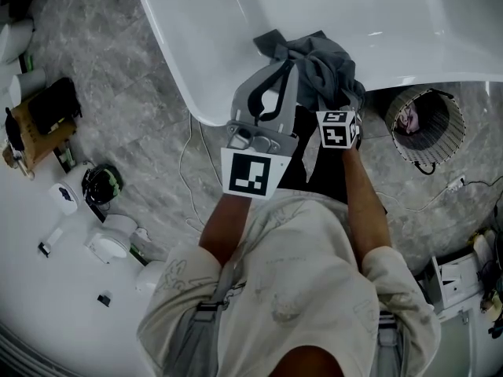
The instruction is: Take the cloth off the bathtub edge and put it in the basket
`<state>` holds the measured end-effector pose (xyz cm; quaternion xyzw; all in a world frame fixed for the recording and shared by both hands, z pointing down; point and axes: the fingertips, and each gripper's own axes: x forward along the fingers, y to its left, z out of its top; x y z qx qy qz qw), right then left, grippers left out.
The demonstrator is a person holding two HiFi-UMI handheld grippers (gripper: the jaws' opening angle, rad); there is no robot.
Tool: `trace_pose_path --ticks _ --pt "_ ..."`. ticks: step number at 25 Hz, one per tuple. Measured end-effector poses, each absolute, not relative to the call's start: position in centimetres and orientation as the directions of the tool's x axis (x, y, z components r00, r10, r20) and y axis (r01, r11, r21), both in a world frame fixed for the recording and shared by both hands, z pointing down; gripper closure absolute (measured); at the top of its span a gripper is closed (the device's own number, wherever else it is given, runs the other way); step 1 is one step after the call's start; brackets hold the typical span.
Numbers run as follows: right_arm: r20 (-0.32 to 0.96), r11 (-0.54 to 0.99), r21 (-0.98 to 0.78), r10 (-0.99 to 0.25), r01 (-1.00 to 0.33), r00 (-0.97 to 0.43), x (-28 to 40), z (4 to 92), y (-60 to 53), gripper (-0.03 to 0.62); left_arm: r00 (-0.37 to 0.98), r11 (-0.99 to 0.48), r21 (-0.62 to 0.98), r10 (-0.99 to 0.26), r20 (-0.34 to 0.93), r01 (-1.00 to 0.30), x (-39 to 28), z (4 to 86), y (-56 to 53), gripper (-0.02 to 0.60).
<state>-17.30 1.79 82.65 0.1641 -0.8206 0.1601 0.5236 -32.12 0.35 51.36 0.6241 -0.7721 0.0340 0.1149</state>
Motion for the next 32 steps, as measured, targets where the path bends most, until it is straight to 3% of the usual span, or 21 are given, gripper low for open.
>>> trace_pose_path --ticks 5,11,22,32 --pt "0.91 0.886 -0.11 -0.093 -0.45 -0.404 -17.0 81.6 1.6 0.477 -0.198 0.223 0.094 -0.955 0.219 -0.97 -31.8 51.0 0.9 0.584" --pt "0.91 0.878 -0.134 -0.074 -0.46 -0.407 -16.7 81.0 1.5 0.518 -0.205 0.229 0.103 -0.957 0.203 -0.968 -31.8 50.2 0.9 0.584" --pt "0.858 0.842 -0.253 -0.033 -0.477 -0.512 -17.0 76.1 2.1 0.525 -0.214 0.235 0.109 -0.961 0.174 -0.966 -31.8 48.5 1.0 0.584" --pt "0.73 0.832 -0.318 -0.091 -0.455 -0.677 -19.1 65.8 -0.7 0.525 -0.211 0.223 0.095 -0.97 0.122 -0.97 -31.7 45.6 0.9 0.584"
